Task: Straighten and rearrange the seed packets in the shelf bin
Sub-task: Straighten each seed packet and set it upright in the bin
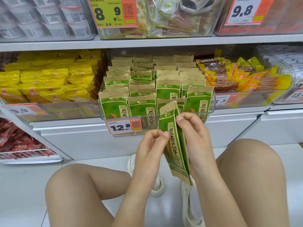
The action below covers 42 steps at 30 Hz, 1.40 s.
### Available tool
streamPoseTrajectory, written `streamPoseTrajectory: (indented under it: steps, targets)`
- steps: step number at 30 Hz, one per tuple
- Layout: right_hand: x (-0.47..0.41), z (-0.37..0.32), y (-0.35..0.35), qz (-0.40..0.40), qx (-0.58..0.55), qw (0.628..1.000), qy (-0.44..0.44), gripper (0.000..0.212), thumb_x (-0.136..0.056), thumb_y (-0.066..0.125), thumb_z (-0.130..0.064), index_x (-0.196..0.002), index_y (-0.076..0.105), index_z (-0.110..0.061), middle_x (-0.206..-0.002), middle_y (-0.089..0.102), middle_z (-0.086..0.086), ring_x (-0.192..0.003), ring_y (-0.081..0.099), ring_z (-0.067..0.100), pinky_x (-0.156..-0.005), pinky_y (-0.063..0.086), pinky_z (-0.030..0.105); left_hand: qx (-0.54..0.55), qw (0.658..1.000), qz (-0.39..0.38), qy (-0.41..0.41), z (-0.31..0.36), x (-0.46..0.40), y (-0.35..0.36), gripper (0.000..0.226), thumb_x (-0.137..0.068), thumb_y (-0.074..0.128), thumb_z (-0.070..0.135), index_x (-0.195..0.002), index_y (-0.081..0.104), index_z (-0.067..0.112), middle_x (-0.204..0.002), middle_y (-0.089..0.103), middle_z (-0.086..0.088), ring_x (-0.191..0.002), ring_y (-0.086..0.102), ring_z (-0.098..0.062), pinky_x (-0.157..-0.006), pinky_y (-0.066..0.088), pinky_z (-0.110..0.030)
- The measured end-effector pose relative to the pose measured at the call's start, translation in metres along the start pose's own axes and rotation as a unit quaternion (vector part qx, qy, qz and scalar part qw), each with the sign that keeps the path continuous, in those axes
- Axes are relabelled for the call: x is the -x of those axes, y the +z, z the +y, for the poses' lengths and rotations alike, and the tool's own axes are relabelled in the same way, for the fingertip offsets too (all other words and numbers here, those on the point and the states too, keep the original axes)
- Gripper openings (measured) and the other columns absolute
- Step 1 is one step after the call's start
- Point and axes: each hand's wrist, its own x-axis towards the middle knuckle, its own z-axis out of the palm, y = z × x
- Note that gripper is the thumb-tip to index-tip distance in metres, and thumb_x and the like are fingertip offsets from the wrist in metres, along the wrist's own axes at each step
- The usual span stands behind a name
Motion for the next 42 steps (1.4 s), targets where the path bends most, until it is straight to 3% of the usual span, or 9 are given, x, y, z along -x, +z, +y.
streamPoseTrajectory:
  steps: [6,9,14,18,23,28,33,37,42]
  targets:
    - [0.003,-0.001,-0.002,-0.023,-0.035,0.999,0.022,0.004,-0.078,0.067,-0.026,-0.077,0.070,-0.024,-0.090,0.066,0.011,-0.090,0.062,0.026,-0.083,0.052,0.045,-0.003,1.000,-0.018,0.004,-0.001,-0.002,0.001,0.056,-0.055,0.078,0.043,-0.096,0.051,0.015,-0.089,0.069,0.009,-0.087,0.063,-0.010,-0.068,0.050,-0.016]
    - [0.004,0.000,-0.006,-0.026,-0.012,0.999,0.031,0.005,-0.086,0.069,-0.018,-0.081,0.069,-0.018,-0.095,0.069,0.013,-0.092,0.063,0.023,-0.088,0.051,0.043,-0.021,1.000,-0.003,0.016,-0.001,-0.003,-0.001,0.055,-0.054,0.075,0.045,-0.095,0.052,0.017,-0.086,0.069,0.011,-0.085,0.065,-0.010,-0.067,0.050,-0.017]
    - [0.008,0.001,-0.010,-0.013,-0.030,0.999,0.032,0.020,-0.092,0.058,-0.009,-0.073,0.061,-0.008,-0.084,0.065,0.014,-0.077,0.062,0.014,-0.068,0.052,0.020,-0.035,0.999,-0.027,0.021,0.000,-0.004,-0.007,0.049,-0.058,0.073,0.044,-0.094,0.055,0.017,-0.091,0.071,0.009,-0.084,0.065,-0.008,-0.069,0.050,-0.018]
    - [0.006,0.003,-0.010,-0.021,-0.015,1.000,0.015,0.014,-0.090,0.060,-0.008,-0.077,0.065,-0.009,-0.083,0.067,0.009,-0.080,0.062,0.014,-0.077,0.052,0.023,0.002,1.000,-0.026,0.010,-0.001,-0.005,-0.007,0.050,-0.057,0.073,0.042,-0.093,0.054,0.013,-0.081,0.069,0.010,-0.074,0.064,-0.005,-0.070,0.052,-0.020]
    - [0.017,0.009,-0.018,-0.068,0.077,0.994,0.024,0.011,-0.083,0.070,-0.007,-0.092,0.068,-0.014,-0.092,0.072,0.000,-0.086,0.066,0.007,-0.078,0.052,0.021,0.020,0.997,0.064,0.024,0.002,-0.009,-0.010,0.033,-0.070,0.072,0.028,-0.093,0.055,0.012,-0.088,0.070,0.003,-0.077,0.066,-0.009,-0.072,0.054,-0.023]
    - [0.032,0.012,-0.027,-0.117,0.132,0.983,0.053,0.006,-0.079,0.073,-0.009,-0.078,0.069,-0.013,-0.074,0.070,-0.004,-0.070,0.063,0.010,-0.069,0.049,0.018,0.023,0.991,0.128,0.042,0.010,-0.011,-0.016,0.023,-0.082,0.075,0.018,-0.092,0.055,0.013,-0.077,0.066,0.012,-0.073,0.063,-0.004,-0.076,0.053,-0.027]
    - [0.034,0.010,-0.029,-0.140,0.126,0.981,0.044,0.009,-0.084,0.069,-0.011,-0.076,0.070,-0.011,-0.071,0.070,-0.001,-0.068,0.062,0.009,-0.067,0.045,0.014,0.016,0.990,0.131,0.041,0.016,-0.009,-0.018,0.025,-0.076,0.072,0.029,-0.090,0.056,0.015,-0.080,0.066,0.009,-0.075,0.062,-0.006,-0.077,0.055,-0.029]
    - [0.034,0.012,-0.031,-0.155,0.151,0.976,0.011,0.011,-0.088,0.069,-0.019,-0.077,0.071,-0.015,-0.079,0.073,-0.002,-0.078,0.066,0.010,-0.074,0.047,0.018,0.025,0.992,0.118,0.023,0.016,-0.008,-0.018,0.009,-0.091,0.064,0.017,-0.090,0.055,0.015,-0.078,0.067,0.009,-0.074,0.063,-0.005,-0.074,0.054,-0.024]
    - [0.034,0.022,-0.030,-0.177,0.106,0.979,0.005,0.016,-0.084,0.058,-0.027,-0.071,0.067,-0.023,-0.114,0.068,-0.017,-0.124,0.052,-0.002,-0.093,0.042,0.011,0.063,0.992,0.105,0.007,0.011,-0.006,-0.019,0.026,-0.079,0.065,0.029,-0.100,0.058,0.015,-0.096,0.069,0.001,-0.089,0.065,-0.014,-0.073,0.051,-0.028]
